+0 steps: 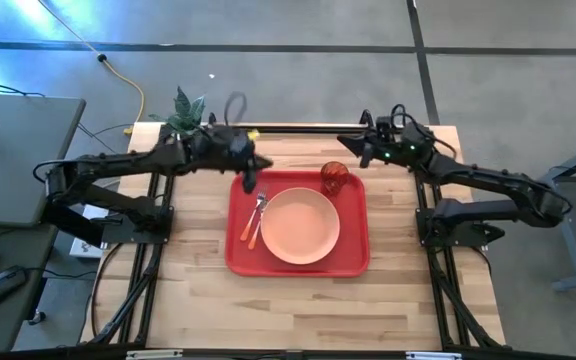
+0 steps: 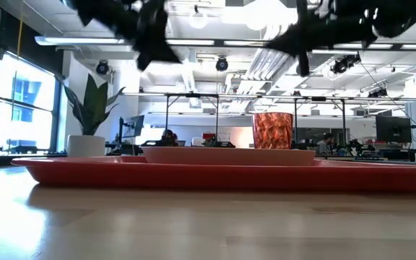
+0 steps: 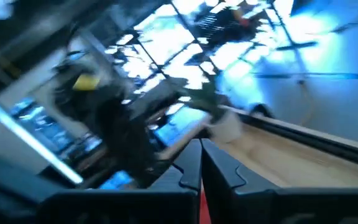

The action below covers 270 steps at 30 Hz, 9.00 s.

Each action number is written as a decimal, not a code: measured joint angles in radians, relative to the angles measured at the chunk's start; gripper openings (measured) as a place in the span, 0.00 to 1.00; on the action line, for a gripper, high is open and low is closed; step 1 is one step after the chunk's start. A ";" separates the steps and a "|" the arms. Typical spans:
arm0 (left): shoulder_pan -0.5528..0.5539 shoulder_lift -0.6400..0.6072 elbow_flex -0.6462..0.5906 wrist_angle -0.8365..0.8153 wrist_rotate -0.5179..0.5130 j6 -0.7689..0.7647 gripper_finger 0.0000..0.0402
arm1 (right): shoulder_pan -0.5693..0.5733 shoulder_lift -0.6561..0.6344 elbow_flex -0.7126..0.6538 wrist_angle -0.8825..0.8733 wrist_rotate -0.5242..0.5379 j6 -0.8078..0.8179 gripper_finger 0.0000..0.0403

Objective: Pick and place plate/cup/fork/spoon on tray
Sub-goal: Return to home position

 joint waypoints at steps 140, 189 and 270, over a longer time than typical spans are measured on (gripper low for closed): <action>-0.254 -1.222 -0.877 0.180 -0.157 0.060 0.00 | 0.537 -1.027 -0.581 -0.301 0.043 -0.410 0.00; -0.253 -1.220 -0.877 0.180 -0.157 0.061 0.00 | 0.537 -1.027 -0.582 -0.341 0.042 -0.413 0.00; -0.253 -1.221 -0.876 0.180 -0.156 0.061 0.00 | 0.537 -1.027 -0.583 -0.341 0.042 -0.413 0.00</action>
